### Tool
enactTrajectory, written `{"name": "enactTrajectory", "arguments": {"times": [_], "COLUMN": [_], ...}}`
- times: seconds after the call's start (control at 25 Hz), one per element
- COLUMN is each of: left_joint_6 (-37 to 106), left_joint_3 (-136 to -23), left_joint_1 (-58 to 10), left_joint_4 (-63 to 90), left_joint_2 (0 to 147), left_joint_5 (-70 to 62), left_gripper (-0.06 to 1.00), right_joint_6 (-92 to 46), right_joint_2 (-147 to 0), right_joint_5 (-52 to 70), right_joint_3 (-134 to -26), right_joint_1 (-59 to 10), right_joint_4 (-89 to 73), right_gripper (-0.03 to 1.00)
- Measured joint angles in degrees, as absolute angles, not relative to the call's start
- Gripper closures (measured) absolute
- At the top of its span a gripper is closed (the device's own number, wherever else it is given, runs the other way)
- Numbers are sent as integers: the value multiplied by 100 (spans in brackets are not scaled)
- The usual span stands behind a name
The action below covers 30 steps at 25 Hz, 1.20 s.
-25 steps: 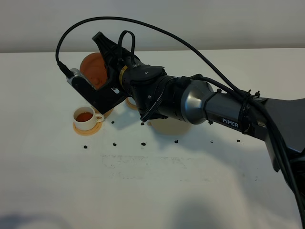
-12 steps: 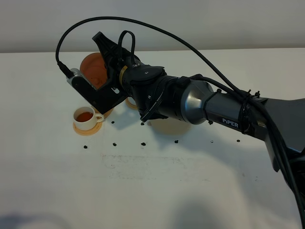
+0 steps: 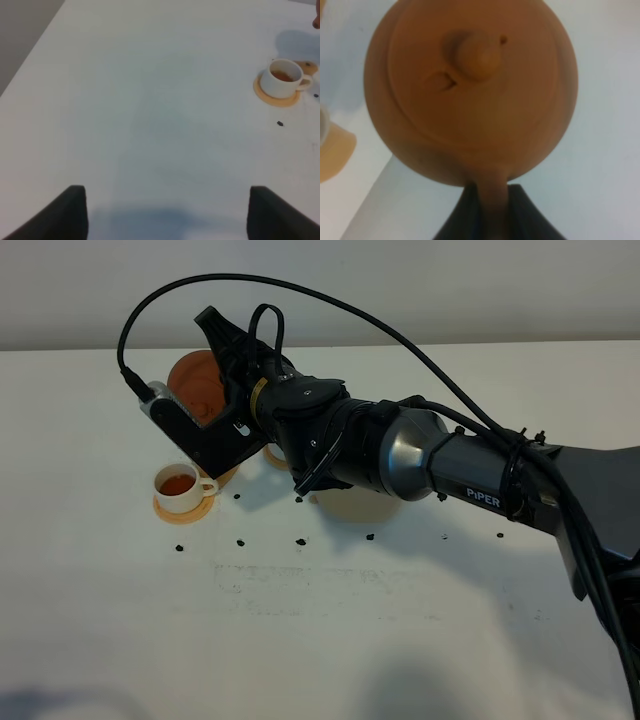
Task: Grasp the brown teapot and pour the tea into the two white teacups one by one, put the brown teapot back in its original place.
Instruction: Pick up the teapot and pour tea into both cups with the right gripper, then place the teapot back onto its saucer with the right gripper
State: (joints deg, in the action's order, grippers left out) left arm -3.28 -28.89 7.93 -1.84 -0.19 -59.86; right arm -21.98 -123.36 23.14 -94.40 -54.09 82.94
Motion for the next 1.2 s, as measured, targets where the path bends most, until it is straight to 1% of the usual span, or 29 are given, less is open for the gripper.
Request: {"name": "enactTrajectory", "arguments": {"times": [0.12, 0.48, 0.6, 0.72, 0.84, 1.04, 1.2], "left_joint_6": [-328, -328, -328, -328, -328, -328, -328], "left_joint_3": [-2889, -2889, -2889, -2889, -2889, -2889, -2889], "left_joint_1": [793, 793, 793, 793, 793, 793, 793], "left_joint_4": [-184, -184, -184, -184, -184, -184, -184], "left_joint_2": [-19, -19, -19, -19, -19, -19, -19], "left_joint_5": [-5986, -5986, -5986, -5986, -5986, -5986, -5986], "left_gripper": [28, 28, 28, 28, 28, 28, 28], "right_joint_6": [-1933, -716, -345, -257, -451, -1676, -2169], "right_joint_2": [-12336, -12303, -12216, -12078, -11851, -11369, -11192], "right_joint_5": [2308, 2359, 2592, 3024, 3591, 4826, 5685], "right_joint_3": [-9440, -9440, -9440, -9440, -9440, -9440, -9440], "right_joint_1": [-5402, -5139, -5077, -5000, -4766, -4178, -3724], "right_joint_4": [8002, 6357, 5942, 5271, 4105, 1641, 593], "right_gripper": [88, 88, 88, 88, 88, 88, 88]}}
